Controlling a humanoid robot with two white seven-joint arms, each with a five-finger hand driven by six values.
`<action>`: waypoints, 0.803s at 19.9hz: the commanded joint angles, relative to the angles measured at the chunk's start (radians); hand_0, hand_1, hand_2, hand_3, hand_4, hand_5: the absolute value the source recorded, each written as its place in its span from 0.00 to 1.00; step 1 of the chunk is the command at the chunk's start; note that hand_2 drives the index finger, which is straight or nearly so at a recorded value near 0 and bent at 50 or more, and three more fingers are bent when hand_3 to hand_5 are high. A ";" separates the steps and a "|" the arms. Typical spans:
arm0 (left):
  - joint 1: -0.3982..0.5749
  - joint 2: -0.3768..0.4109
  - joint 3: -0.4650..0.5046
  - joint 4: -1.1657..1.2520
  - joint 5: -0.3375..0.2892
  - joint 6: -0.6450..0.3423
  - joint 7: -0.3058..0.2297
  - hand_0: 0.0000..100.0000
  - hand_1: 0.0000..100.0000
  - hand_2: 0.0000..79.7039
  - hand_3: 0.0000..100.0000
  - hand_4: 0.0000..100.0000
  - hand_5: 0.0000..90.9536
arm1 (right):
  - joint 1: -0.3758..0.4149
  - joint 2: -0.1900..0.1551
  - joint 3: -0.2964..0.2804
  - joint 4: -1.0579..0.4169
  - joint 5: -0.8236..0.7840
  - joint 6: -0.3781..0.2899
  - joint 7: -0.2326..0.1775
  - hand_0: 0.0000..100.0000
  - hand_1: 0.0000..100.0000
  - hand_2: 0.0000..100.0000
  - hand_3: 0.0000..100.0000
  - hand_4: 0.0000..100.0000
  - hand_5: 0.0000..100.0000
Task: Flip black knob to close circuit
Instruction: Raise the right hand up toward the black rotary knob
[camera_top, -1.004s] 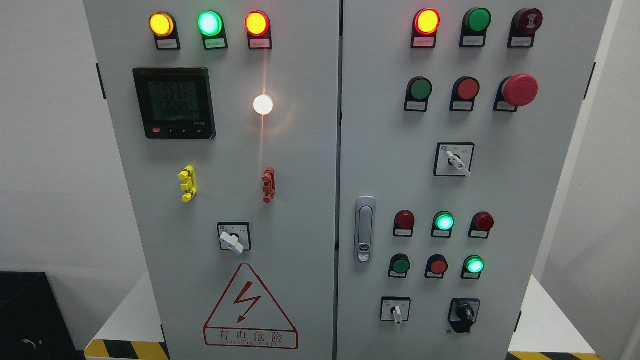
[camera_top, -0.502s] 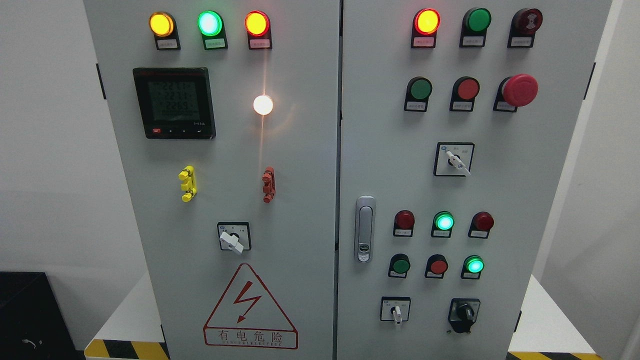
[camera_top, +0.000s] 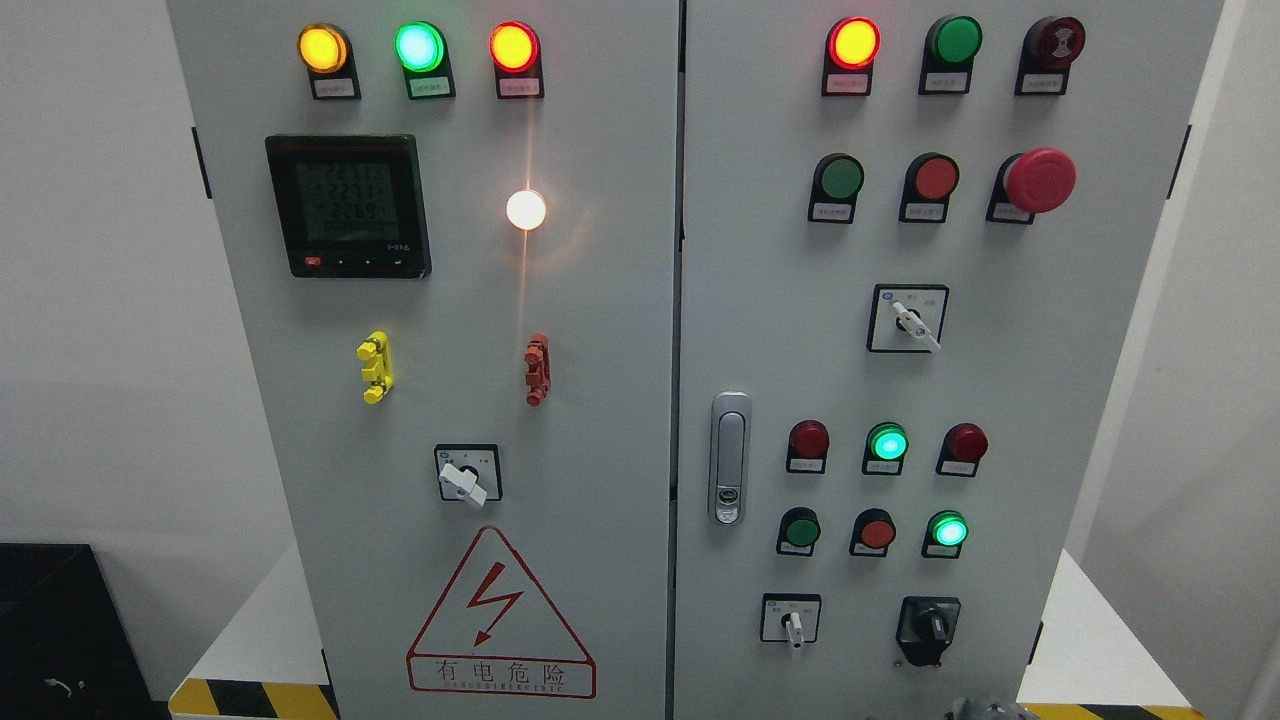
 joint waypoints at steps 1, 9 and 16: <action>0.000 0.000 0.001 0.000 0.000 -0.001 -0.003 0.12 0.56 0.00 0.00 0.00 0.00 | -0.039 -0.002 -0.043 0.023 0.006 0.001 0.000 0.00 0.00 0.99 1.00 1.00 1.00; 0.000 0.000 0.001 0.000 0.000 -0.001 -0.003 0.12 0.56 0.00 0.00 0.00 0.00 | -0.070 -0.002 -0.043 0.024 0.006 0.001 0.003 0.00 0.00 0.99 1.00 1.00 1.00; 0.000 0.000 0.001 0.000 0.000 -0.001 -0.001 0.12 0.56 0.00 0.00 0.00 0.00 | -0.099 -0.003 -0.051 0.024 0.006 0.002 0.034 0.00 0.00 0.99 1.00 1.00 1.00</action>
